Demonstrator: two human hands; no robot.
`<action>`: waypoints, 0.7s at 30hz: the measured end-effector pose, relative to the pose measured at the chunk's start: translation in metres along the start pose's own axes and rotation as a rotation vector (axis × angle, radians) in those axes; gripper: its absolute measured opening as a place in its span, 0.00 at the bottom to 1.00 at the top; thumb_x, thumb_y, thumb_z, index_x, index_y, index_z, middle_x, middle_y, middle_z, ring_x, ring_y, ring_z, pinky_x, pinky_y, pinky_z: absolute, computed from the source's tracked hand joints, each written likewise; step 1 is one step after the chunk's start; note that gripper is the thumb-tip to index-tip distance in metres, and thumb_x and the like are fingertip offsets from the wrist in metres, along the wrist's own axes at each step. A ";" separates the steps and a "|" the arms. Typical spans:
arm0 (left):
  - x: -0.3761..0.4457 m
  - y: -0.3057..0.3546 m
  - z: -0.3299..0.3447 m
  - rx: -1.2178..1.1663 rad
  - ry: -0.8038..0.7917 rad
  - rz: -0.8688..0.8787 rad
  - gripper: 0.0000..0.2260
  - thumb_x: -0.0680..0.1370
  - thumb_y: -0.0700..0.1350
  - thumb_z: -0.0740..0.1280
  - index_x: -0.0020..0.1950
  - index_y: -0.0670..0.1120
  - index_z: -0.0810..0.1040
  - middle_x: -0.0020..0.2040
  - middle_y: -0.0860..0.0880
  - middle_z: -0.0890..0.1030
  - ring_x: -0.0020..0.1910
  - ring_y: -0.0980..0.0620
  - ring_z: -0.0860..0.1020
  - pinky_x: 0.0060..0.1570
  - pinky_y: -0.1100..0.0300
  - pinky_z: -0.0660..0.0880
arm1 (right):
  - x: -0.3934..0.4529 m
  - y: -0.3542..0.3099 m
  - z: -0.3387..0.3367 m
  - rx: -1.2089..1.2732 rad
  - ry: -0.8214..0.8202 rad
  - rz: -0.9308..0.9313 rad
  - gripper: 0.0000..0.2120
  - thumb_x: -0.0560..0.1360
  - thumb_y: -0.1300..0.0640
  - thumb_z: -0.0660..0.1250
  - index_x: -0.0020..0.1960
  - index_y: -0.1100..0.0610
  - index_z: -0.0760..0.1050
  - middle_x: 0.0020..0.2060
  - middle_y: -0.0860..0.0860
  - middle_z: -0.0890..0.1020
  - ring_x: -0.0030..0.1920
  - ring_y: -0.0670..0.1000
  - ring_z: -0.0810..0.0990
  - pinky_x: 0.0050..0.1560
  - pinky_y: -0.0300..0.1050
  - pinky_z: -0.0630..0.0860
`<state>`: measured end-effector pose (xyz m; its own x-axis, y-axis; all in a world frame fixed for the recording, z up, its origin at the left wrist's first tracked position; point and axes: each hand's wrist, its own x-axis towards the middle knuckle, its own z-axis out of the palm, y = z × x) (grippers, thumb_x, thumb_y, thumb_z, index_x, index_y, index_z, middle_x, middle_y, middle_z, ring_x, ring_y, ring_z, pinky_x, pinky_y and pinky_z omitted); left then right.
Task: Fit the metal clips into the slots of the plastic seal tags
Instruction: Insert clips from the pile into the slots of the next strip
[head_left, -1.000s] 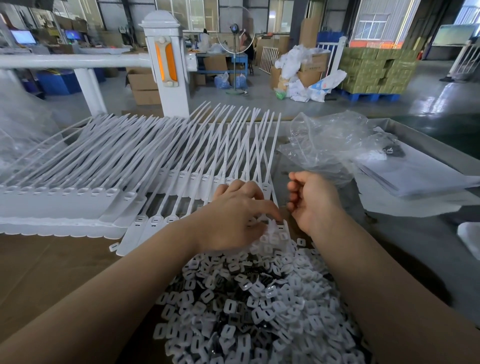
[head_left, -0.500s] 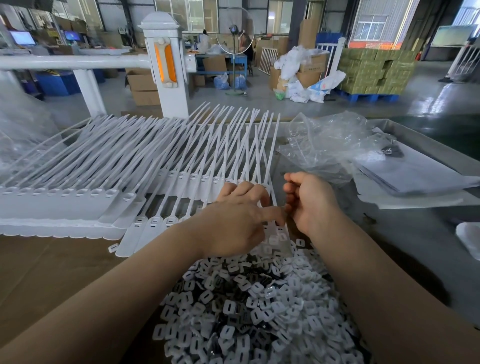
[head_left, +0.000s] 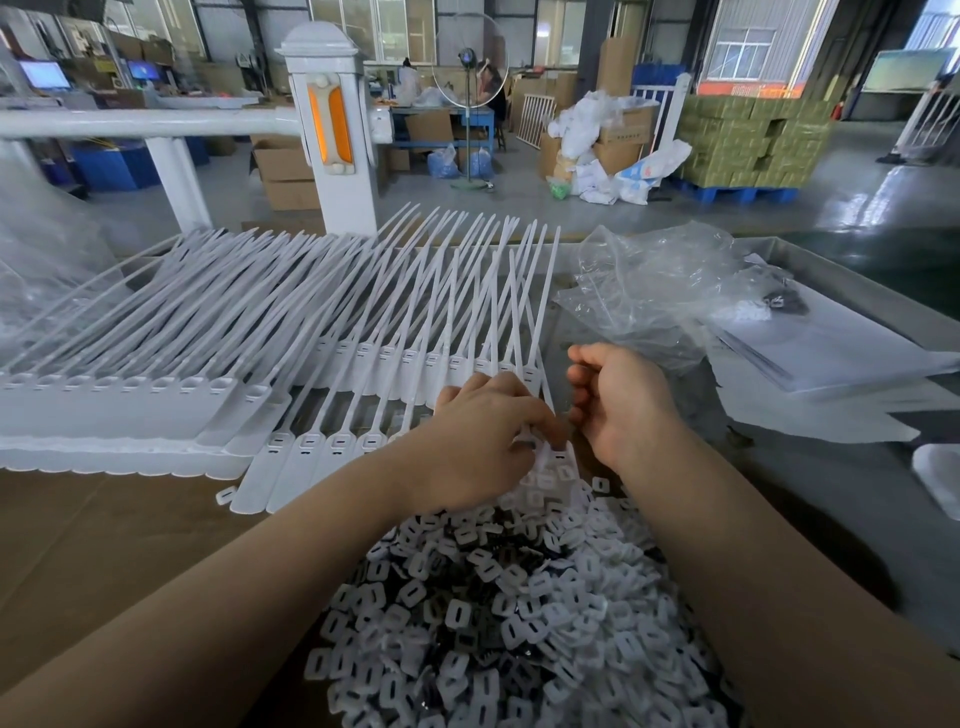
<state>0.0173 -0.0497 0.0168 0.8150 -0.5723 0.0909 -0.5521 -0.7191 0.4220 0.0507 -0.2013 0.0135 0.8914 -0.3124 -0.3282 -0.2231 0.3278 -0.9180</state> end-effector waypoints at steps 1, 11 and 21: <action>0.000 0.001 0.001 0.021 0.011 0.002 0.17 0.77 0.42 0.61 0.58 0.62 0.77 0.58 0.56 0.70 0.61 0.53 0.65 0.58 0.55 0.58 | 0.000 0.000 0.000 -0.001 0.003 0.000 0.05 0.77 0.60 0.64 0.42 0.56 0.76 0.30 0.49 0.73 0.29 0.48 0.65 0.31 0.43 0.65; 0.000 0.001 0.000 -0.075 -0.033 -0.025 0.15 0.76 0.42 0.64 0.57 0.60 0.76 0.57 0.56 0.72 0.60 0.54 0.68 0.66 0.49 0.65 | 0.001 0.001 -0.001 -0.017 -0.004 -0.011 0.04 0.77 0.60 0.65 0.45 0.57 0.77 0.30 0.49 0.73 0.30 0.48 0.66 0.32 0.44 0.67; -0.001 0.002 -0.002 0.095 0.067 0.097 0.17 0.76 0.41 0.64 0.59 0.59 0.79 0.54 0.59 0.77 0.54 0.57 0.76 0.62 0.51 0.64 | 0.000 0.000 0.000 -0.014 0.010 -0.007 0.05 0.76 0.60 0.65 0.42 0.57 0.77 0.29 0.49 0.74 0.30 0.48 0.67 0.31 0.44 0.66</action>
<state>0.0153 -0.0496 0.0192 0.7649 -0.6159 0.1885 -0.6407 -0.6972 0.3215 0.0505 -0.2014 0.0135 0.8889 -0.3234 -0.3244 -0.2230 0.3130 -0.9232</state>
